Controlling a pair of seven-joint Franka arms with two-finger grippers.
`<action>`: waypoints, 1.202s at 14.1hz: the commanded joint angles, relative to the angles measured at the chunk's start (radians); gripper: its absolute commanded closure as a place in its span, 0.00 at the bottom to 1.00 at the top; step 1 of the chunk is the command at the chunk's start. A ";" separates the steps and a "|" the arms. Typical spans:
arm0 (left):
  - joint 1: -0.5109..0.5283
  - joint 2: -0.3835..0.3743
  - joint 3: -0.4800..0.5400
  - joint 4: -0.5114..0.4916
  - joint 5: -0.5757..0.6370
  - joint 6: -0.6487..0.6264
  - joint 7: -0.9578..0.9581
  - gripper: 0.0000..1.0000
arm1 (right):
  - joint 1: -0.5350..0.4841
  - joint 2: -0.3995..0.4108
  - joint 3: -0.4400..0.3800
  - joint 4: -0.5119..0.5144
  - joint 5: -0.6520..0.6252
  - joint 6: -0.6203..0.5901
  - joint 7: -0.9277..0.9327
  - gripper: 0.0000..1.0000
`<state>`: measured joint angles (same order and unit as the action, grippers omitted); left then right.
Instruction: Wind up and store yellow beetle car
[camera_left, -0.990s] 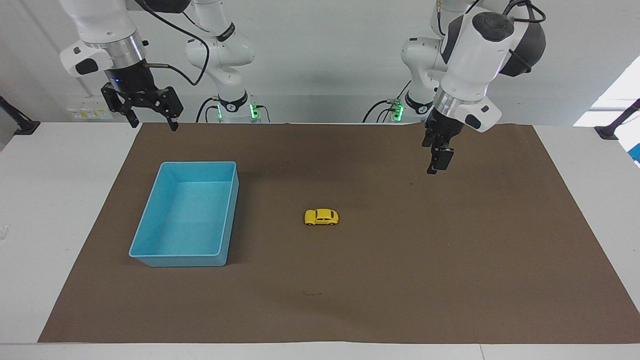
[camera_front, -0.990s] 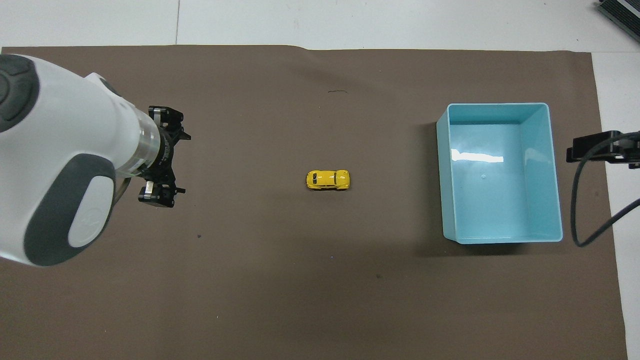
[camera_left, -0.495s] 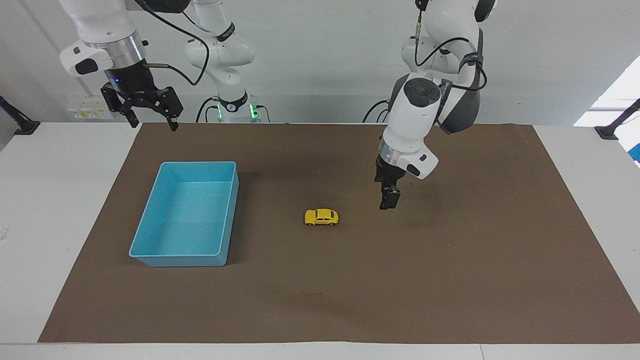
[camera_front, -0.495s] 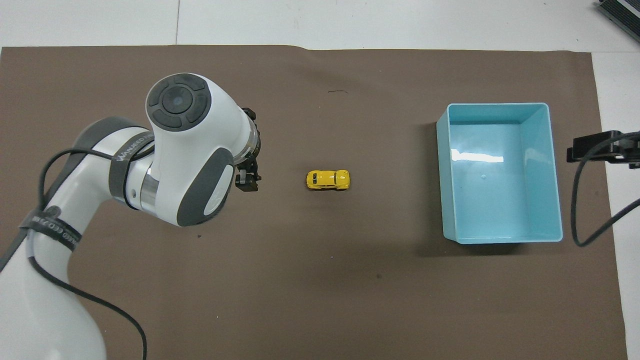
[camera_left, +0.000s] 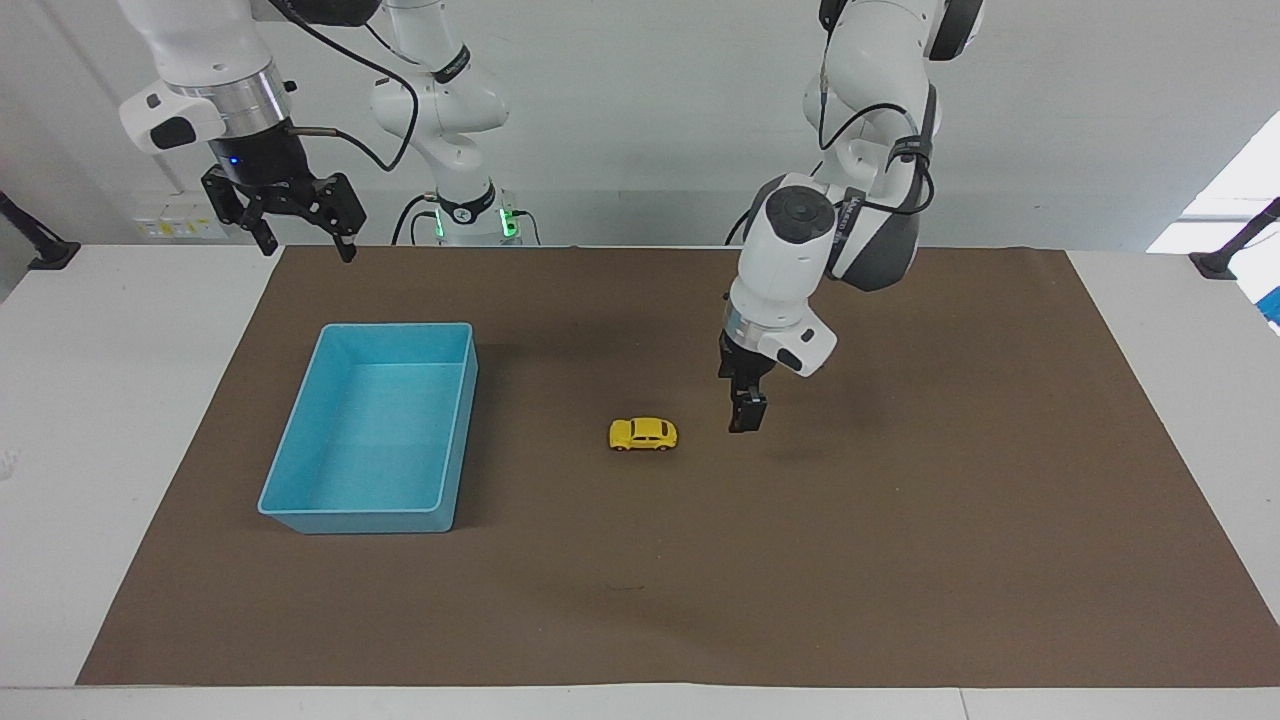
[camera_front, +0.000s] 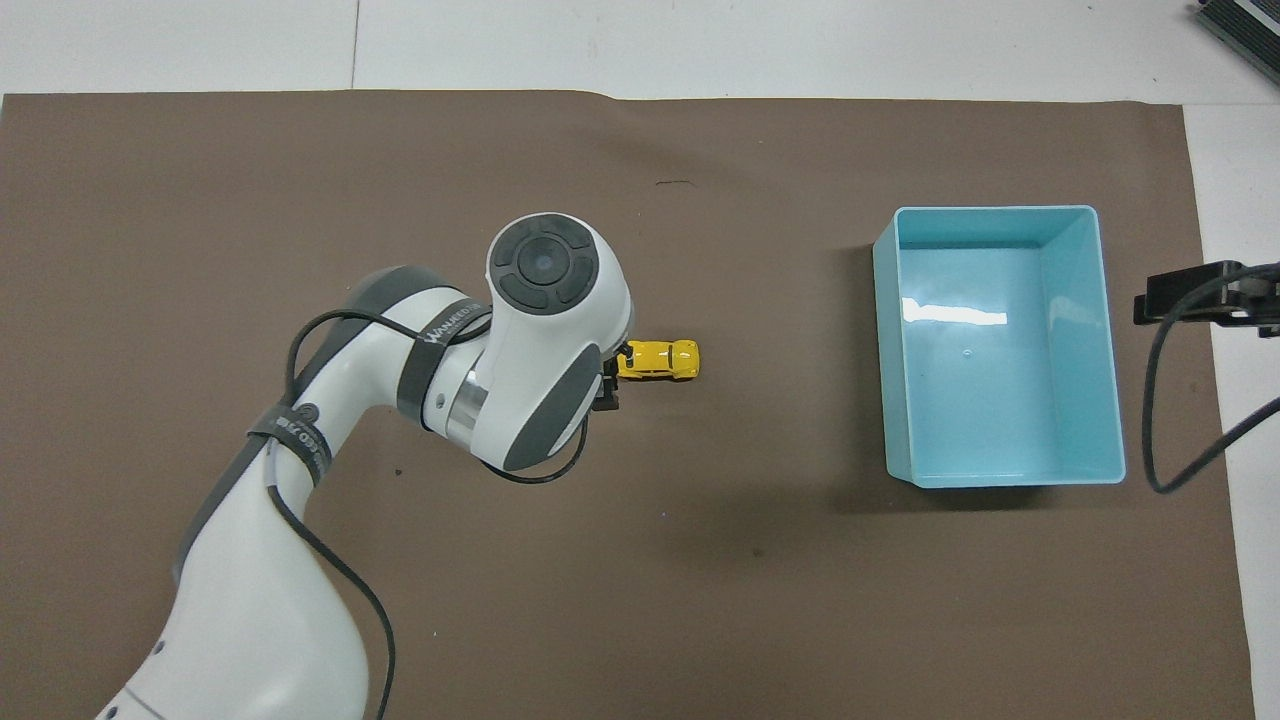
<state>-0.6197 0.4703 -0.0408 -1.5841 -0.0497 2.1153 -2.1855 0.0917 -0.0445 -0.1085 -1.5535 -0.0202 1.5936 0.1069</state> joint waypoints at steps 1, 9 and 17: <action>-0.037 0.071 0.018 0.052 -0.021 0.037 -0.017 0.00 | -0.010 -0.012 0.000 -0.011 0.011 0.006 -0.032 0.00; -0.051 0.093 0.018 0.052 -0.016 0.097 -0.065 0.00 | -0.010 -0.012 0.000 -0.011 0.011 0.005 -0.032 0.00; -0.078 0.111 0.018 0.046 -0.013 0.118 -0.068 0.00 | -0.010 -0.012 0.000 -0.011 0.011 0.005 -0.030 0.00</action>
<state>-0.6817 0.5703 -0.0405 -1.5520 -0.0523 2.2304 -2.2439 0.0898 -0.0445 -0.1085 -1.5535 -0.0202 1.5936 0.1067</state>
